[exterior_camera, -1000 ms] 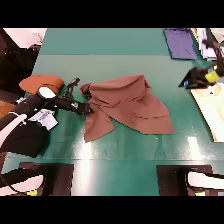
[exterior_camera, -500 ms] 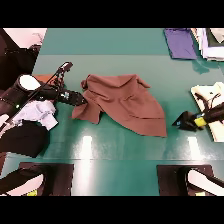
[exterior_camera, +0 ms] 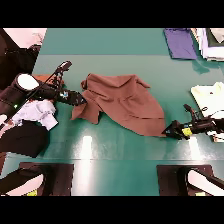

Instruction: Fold the shirts.

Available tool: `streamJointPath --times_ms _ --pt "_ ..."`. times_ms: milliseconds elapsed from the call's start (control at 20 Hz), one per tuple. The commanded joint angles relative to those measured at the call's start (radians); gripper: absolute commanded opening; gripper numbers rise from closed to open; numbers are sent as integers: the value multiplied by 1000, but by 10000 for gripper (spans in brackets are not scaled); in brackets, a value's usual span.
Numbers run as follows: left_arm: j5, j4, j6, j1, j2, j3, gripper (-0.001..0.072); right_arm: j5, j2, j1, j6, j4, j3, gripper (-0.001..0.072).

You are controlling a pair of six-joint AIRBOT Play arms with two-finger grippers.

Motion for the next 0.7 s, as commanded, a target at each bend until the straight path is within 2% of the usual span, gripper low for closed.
streamJointPath --times_ms 0,150,250,450,650 --pt "-26 2 -9 1 1 1 27 -60 1 76 -6 15 -9 29" --pt "-27 31 -56 1 29 26 26 -24 28 106 -6 16 56 16" --pt "-22 93 -77 1 101 120 26 1 116 103 25 16 183 16" --pt "-22 227 -84 1 224 523 27 -43 294 40 89 16 605 16" --pt "-16 233 -84 1 245 981 27 -118 375 -55 92 15 1066 16"
